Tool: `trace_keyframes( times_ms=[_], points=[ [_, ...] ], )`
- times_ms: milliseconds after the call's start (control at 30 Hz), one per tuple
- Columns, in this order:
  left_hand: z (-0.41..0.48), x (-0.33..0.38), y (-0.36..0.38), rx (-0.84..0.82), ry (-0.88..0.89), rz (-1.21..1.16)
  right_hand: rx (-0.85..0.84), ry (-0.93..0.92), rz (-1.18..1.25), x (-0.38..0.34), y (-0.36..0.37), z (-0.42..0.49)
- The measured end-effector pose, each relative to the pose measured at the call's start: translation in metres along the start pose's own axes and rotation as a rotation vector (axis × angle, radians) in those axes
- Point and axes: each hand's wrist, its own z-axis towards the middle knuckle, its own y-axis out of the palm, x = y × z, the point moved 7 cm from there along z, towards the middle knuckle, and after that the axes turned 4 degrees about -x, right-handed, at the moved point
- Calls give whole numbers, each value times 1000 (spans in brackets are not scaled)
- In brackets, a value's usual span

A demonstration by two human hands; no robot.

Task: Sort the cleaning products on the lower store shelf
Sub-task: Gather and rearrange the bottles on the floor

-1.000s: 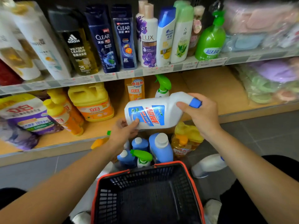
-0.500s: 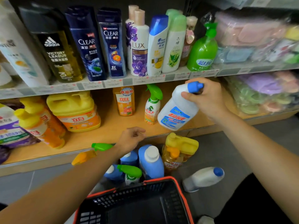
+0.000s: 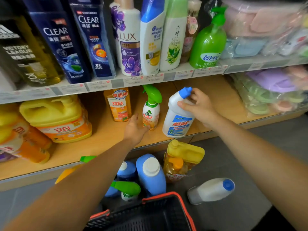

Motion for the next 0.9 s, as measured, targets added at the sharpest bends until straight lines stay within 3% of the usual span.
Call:
trace_keyframes(
  times_ms=[167, 300, 533, 667, 800, 900],
  points=[
    [15, 1, 9, -93, 56, -122, 109, 226, 68, 75, 12, -38],
    [24, 7, 14, -117, 148, -163, 244, 248, 67, 95, 13, -38],
    [35, 7, 24, 152, 127, -5, 314, 185, 20, 104, 3, -1],
    [33, 11, 35, 225, 127, 9, 371, 285, 20, 128, 0, 8],
    [36, 2, 42, 166, 156, -77, 428, 479, 433, 163, 25, 2],
    [39, 1, 45, 190, 128, -122, 490, 486, 606, 169, 35, 8]
  ],
)
